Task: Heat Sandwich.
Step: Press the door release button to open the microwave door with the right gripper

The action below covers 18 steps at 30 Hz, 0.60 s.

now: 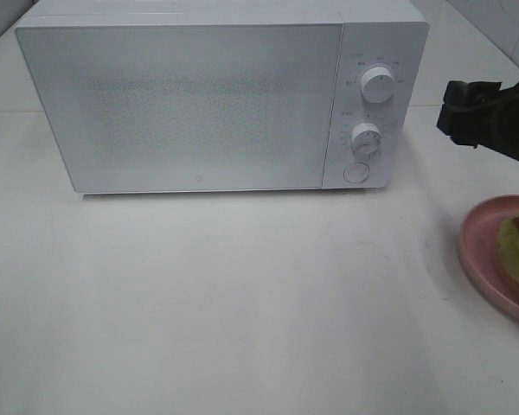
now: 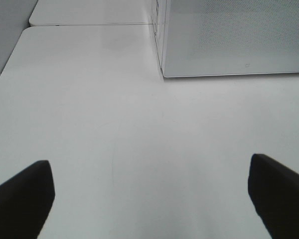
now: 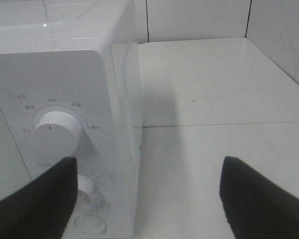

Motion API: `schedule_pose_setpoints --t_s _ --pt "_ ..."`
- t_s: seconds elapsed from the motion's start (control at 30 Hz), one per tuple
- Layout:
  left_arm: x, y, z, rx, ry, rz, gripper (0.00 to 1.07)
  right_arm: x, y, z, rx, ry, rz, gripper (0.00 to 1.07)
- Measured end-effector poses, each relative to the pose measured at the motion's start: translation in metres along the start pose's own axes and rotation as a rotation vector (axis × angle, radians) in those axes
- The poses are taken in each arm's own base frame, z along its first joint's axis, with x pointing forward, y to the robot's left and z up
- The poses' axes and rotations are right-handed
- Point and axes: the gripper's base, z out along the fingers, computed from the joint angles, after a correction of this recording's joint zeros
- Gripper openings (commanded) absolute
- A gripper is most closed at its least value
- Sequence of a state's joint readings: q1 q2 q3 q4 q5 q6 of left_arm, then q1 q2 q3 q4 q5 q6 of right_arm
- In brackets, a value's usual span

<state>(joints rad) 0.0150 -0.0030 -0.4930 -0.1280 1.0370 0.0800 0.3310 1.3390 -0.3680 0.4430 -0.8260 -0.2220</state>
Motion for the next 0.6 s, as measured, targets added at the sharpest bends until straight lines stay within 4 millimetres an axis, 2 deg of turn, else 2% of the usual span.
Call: schedule_pose_setpoints --t_s 0.27,0.6 --pt "0.0 0.0 0.0 0.0 0.0 0.0 1.03 0.023 0.028 -0.005 0.002 0.008 -0.018 0.76" --pt "0.0 0.0 0.0 0.0 0.0 0.0 1.03 0.042 0.049 -0.008 0.008 0.04 -0.025 0.76"
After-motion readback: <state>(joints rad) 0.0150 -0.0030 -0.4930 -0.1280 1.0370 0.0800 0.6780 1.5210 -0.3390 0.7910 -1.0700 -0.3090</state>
